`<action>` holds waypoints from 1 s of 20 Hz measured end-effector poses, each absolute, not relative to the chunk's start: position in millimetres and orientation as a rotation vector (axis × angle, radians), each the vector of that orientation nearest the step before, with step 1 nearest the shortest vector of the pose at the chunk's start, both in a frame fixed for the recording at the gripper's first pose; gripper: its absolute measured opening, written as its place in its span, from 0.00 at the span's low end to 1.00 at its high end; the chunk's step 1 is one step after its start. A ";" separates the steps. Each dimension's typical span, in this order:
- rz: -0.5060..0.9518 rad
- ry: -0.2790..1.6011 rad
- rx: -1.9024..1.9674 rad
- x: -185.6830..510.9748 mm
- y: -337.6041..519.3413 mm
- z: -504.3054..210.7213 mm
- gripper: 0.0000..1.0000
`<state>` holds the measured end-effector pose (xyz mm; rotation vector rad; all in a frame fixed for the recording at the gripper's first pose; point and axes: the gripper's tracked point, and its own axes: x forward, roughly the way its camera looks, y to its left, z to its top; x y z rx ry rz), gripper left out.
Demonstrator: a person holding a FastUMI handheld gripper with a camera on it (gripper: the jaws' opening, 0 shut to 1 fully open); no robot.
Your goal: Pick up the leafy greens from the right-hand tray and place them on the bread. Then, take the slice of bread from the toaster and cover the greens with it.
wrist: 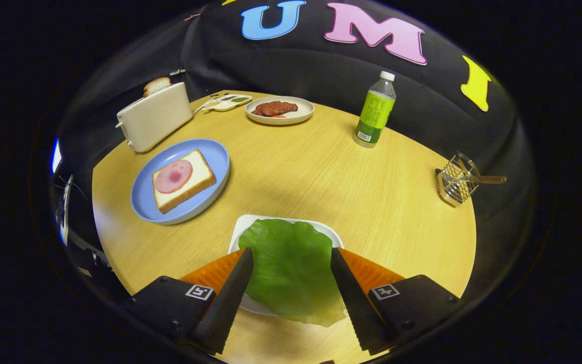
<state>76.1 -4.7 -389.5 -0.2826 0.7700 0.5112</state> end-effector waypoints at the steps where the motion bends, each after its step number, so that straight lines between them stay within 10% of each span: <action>1: 0.514 0.789 -0.288 76.8 -3.9 -396.3 0.96; 10: 0.511 0.856 -0.259 83.8 -2.7 -417.1 0.58; 12: 0.495 0.860 -0.251 85.3 -4.0 -417.6 0.22; 14: 0.480 0.859 -0.248 86.7 -6.1 -415.5 0.08; 20: 0.451 0.808 -0.203 87.3 -6.7 -383.9 0.05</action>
